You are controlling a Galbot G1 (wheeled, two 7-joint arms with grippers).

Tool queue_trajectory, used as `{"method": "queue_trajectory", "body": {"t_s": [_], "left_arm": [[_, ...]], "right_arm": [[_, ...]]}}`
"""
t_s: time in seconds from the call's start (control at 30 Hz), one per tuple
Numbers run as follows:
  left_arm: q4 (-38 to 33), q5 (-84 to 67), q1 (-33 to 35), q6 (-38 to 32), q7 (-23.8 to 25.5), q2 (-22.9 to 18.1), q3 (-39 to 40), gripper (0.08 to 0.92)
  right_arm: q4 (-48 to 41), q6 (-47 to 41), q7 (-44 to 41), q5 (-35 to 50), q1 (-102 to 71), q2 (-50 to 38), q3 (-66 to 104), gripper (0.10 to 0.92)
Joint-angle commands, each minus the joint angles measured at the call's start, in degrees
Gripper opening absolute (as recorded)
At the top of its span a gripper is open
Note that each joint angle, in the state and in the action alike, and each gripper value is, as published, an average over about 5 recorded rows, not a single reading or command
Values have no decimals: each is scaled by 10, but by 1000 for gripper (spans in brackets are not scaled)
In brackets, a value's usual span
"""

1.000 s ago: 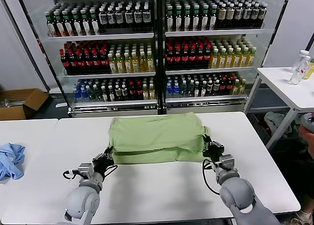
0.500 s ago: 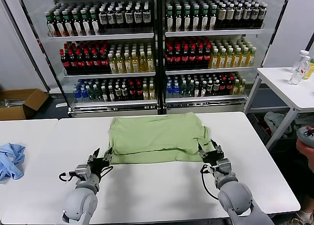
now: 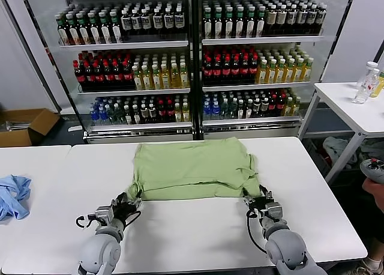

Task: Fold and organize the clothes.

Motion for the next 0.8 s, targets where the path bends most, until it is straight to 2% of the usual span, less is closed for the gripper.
{"method": "queue_trajectory", "body": {"t_s": [0.03,0.2,0.37,0.5,0.8], "left_arm": [[6,-62,-13,39,-3,1,1,481],[-20,-87,-1,38,-3,3,-5,333],[-63,-89,51,37,0,5,-14,186],[-110,-88,105,34,0,6,-22,104],[-242,-77,240,36,-12,16,-43,92]], "right_arm": [[-14,3,-3,12,-3,1,-1,428],[12,10,-9,11,-20,-7,4,280],[54,22,-15,2,-66,-22,17,153],[97,23,-17,-6,-113,-30,25,134],[233,23,-24,-51,-281,-29,83,134]]}}
